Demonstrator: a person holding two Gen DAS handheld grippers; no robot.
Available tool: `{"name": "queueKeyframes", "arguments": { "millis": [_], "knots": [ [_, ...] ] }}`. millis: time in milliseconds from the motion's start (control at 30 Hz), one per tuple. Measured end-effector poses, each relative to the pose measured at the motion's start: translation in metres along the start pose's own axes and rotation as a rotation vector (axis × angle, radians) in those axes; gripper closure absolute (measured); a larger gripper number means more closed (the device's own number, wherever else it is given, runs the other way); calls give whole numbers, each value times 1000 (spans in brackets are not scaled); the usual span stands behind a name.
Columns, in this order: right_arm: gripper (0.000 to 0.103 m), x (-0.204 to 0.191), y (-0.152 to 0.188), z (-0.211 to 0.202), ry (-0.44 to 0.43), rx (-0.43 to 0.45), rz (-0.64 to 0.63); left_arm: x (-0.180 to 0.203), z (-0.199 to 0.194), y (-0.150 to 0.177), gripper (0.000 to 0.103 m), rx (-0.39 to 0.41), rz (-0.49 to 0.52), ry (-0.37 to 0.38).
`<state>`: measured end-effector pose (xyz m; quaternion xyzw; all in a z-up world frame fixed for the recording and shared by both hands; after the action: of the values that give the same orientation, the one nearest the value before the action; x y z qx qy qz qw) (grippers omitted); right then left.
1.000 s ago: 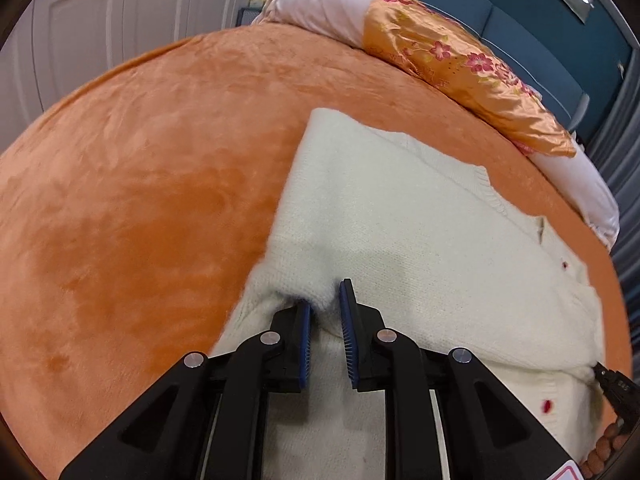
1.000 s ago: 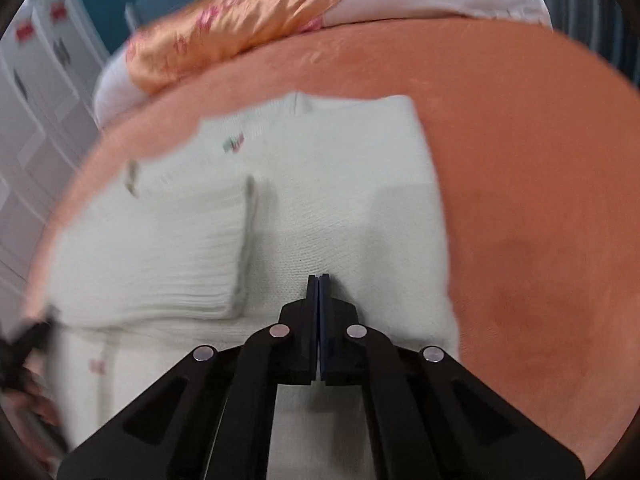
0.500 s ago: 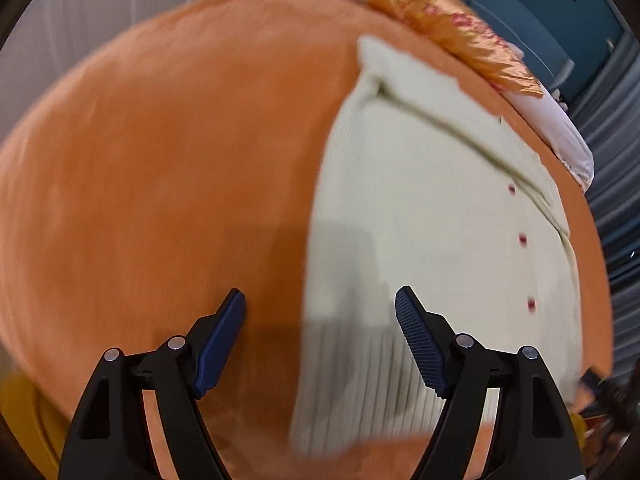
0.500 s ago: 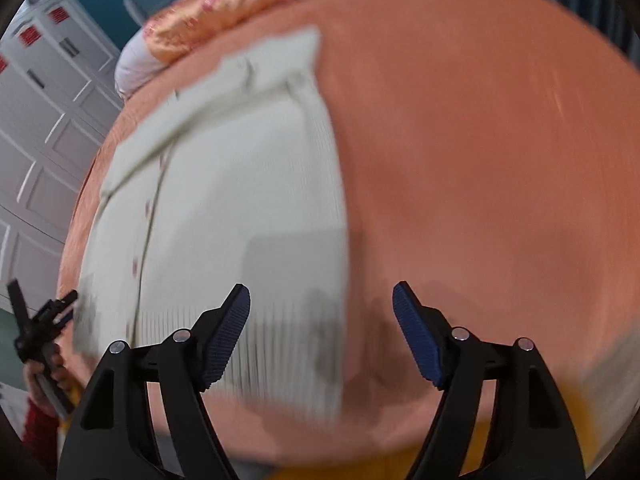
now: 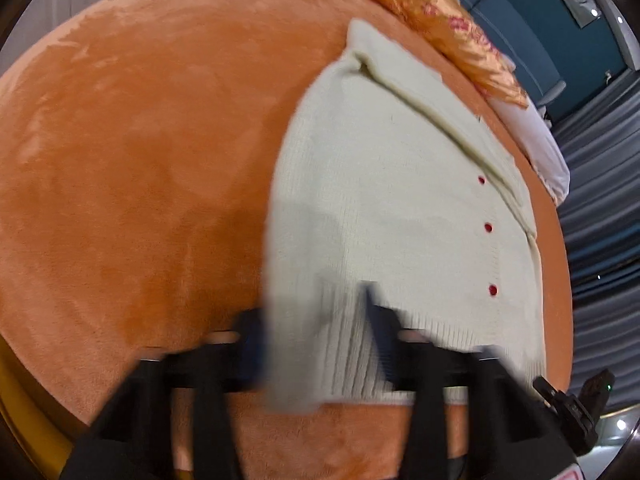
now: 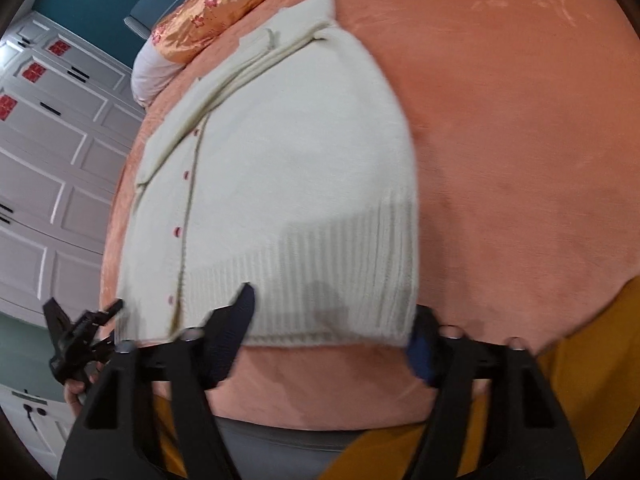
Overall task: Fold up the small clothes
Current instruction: 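Grasp the ribbed hem with both tools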
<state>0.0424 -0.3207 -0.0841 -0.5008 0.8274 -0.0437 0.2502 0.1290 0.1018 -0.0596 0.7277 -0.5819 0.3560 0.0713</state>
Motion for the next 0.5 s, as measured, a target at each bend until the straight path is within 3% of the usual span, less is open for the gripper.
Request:
{"name": "queueKeyframes", "arguments": {
  "millis": [100,400,500],
  "knots": [
    [96,-2,-2,2,58,-3,-12,1,-6,-1,95,-5,-16,19],
    [98,-9,-2,-52,103,135,-100,33,-47,12,96,10,140,-2],
    [98,-6,8,-64,121,131,-127,36,-59,31,96,-19,180,-19]
  ]
}}
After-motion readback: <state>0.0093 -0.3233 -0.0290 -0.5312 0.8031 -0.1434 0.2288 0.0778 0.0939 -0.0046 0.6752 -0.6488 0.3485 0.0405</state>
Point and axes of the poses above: each gripper's, at about its wrist camera, not at the fingertips, and z roughly the way its jaws point, x to its right, y to its underside, the point moved 6 cm from there along z, roughly the way its jaws point, and after that the axes turned 11 degrees about y, right-handed, at the moved point
